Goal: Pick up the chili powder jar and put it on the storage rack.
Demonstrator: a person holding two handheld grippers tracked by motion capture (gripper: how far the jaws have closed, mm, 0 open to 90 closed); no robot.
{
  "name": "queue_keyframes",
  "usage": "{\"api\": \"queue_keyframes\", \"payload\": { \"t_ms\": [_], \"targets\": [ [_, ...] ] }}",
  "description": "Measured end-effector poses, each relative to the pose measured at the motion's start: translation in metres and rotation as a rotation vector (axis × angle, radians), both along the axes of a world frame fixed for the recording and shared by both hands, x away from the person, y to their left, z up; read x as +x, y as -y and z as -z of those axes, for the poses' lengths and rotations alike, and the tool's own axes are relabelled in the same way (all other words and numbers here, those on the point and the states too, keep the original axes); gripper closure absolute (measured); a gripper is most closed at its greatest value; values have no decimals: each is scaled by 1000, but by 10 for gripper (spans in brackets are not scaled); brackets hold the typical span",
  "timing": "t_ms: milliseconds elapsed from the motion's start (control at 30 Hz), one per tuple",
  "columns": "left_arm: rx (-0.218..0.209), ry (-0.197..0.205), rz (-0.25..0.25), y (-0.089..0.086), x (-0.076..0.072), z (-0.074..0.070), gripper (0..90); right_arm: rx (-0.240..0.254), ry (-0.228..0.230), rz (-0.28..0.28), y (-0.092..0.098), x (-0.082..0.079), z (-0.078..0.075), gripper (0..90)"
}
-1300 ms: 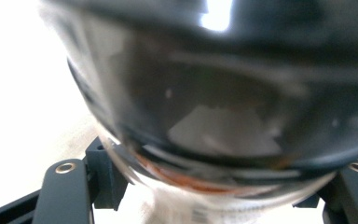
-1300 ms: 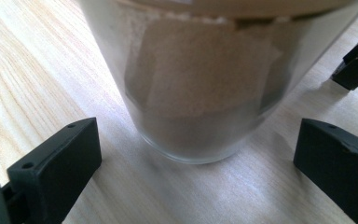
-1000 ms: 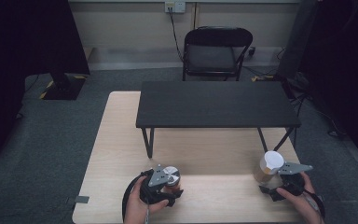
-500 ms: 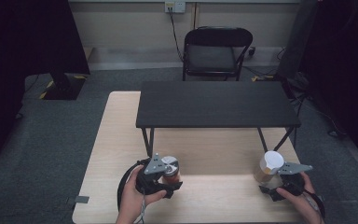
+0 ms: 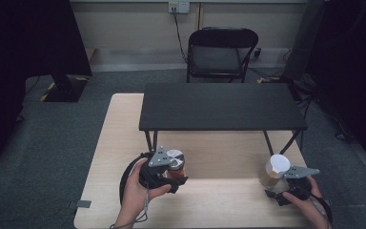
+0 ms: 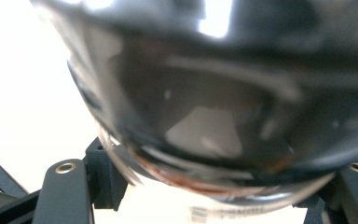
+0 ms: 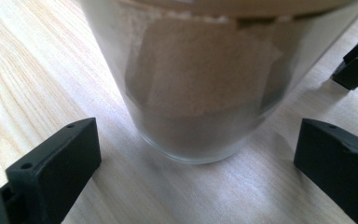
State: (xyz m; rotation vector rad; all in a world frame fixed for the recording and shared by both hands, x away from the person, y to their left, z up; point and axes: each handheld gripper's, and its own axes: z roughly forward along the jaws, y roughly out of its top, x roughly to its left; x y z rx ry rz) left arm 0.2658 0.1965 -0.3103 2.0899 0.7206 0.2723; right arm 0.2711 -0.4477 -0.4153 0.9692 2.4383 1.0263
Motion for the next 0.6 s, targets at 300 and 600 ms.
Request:
{"api": "queue_keyframes", "payload": {
  "t_ms": [300,600],
  "targets": [
    [20,7,10,5,7,-20,306,0,0,0,0,0,0,0],
    [25,4,17,8,15,-36,305,0,0,0,0,0,0,0]
  ]
}}
